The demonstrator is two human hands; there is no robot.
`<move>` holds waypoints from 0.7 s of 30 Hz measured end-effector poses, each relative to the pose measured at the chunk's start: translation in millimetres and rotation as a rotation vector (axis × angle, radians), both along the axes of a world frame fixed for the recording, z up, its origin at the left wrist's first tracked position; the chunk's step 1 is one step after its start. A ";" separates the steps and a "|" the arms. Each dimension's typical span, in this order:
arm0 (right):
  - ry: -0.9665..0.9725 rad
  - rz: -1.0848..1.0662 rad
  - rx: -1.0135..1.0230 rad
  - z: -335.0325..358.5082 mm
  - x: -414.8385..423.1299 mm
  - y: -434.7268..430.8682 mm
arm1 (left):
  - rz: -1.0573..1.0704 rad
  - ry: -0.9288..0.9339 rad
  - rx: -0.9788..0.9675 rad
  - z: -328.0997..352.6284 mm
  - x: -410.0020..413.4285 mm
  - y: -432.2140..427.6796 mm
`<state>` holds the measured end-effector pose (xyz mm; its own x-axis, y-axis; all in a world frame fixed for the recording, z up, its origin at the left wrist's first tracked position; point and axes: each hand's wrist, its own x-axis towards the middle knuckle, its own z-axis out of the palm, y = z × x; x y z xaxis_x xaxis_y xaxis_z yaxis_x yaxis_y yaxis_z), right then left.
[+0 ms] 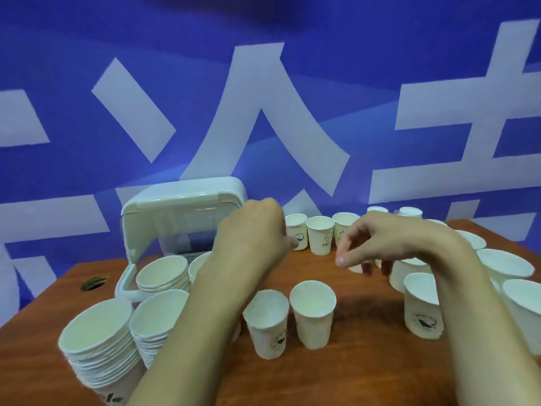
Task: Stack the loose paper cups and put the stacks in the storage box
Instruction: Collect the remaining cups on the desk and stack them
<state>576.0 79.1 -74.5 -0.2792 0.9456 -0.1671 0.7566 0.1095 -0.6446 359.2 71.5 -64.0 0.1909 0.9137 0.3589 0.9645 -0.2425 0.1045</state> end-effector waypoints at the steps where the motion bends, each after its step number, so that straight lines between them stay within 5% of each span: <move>1: -0.029 -0.062 0.059 -2.5 1.3 10.4 | 0.001 0.029 0.005 11.0 11.6 15.5; 9: -0.568 -0.268 0.536 -22.4 -12.6 104.9 | -0.004 0.383 -0.083 11.6 74.9 133.5; 16: -0.840 -0.135 0.546 -48.8 -21.5 148.0 | 0.025 0.246 -0.182 -36.5 69.9 187.2; 21: -0.864 -0.129 0.541 -64.3 -37.0 159.9 | 0.031 0.292 -0.181 -65.5 74.9 205.9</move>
